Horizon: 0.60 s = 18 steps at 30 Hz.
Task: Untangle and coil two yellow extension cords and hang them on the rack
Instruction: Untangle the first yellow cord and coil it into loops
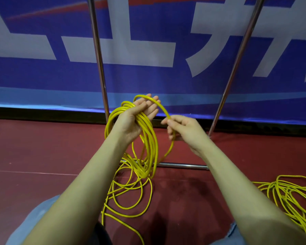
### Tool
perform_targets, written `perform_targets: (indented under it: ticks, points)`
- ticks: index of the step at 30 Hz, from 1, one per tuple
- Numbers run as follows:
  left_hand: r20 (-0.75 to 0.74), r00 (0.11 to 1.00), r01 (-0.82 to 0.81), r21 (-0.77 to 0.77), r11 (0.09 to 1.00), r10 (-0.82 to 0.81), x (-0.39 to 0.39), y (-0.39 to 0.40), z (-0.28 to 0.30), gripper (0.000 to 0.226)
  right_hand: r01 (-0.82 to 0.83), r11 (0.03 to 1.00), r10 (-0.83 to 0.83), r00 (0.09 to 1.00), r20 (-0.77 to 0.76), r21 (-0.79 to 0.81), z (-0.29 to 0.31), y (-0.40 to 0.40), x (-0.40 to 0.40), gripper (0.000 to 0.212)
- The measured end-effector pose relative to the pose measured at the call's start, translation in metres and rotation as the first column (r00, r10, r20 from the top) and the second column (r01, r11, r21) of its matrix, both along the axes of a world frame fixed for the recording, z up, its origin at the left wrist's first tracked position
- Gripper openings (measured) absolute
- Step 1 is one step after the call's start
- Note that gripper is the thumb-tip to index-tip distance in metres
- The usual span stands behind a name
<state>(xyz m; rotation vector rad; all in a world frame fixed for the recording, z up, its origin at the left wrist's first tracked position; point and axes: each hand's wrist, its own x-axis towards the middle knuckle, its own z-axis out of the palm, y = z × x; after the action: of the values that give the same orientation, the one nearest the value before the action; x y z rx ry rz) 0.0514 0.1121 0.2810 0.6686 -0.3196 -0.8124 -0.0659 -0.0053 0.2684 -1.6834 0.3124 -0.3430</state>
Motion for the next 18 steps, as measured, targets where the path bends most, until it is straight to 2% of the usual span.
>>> perform_targets:
  ticks: [3, 6, 8, 10, 14, 18]
  points:
    - [0.079, 0.994, 0.064, 0.202, 0.977, -0.081, 0.008, 0.005, -0.003, 0.025, 0.082, 0.991, -0.091, 0.992, 0.088, 0.106, 0.007, -0.010, 0.000, 0.023]
    - [0.144, 0.968, 0.135, 0.396, 0.908, -0.207, 0.008, 0.006, -0.008, 0.027, 0.100, 0.988, -0.109, 0.991, 0.079, 0.114, 0.012, -0.016, -0.003, 0.024]
    - [0.158, 0.945, 0.188, 0.452, 0.872, -0.286, 0.004, 0.004, -0.009, 0.030, 0.075, 0.988, -0.083, 0.995, 0.053, 0.132, 0.013, -0.015, -0.005, 0.025]
    - [0.113, 0.951, 0.222, 0.396, 0.891, -0.287, -0.001, 0.001, -0.009, 0.031, 0.000, 0.991, -0.001, 1.000, 0.006, 0.131, 0.013, -0.010, -0.006, 0.025]
    - [-0.117, 0.986, 0.131, 0.087, 0.988, -0.120, -0.005, -0.005, -0.004, 0.026, -0.148, 0.979, 0.161, 0.983, -0.093, 0.137, 0.006, 0.004, -0.002, 0.027]
    - [-0.176, 0.984, 0.017, -0.019, 1.000, -0.020, -0.006, -0.005, 0.002, 0.021, -0.201, 0.973, 0.216, 0.966, -0.139, 0.114, -0.002, -0.005, -0.006, 0.020]
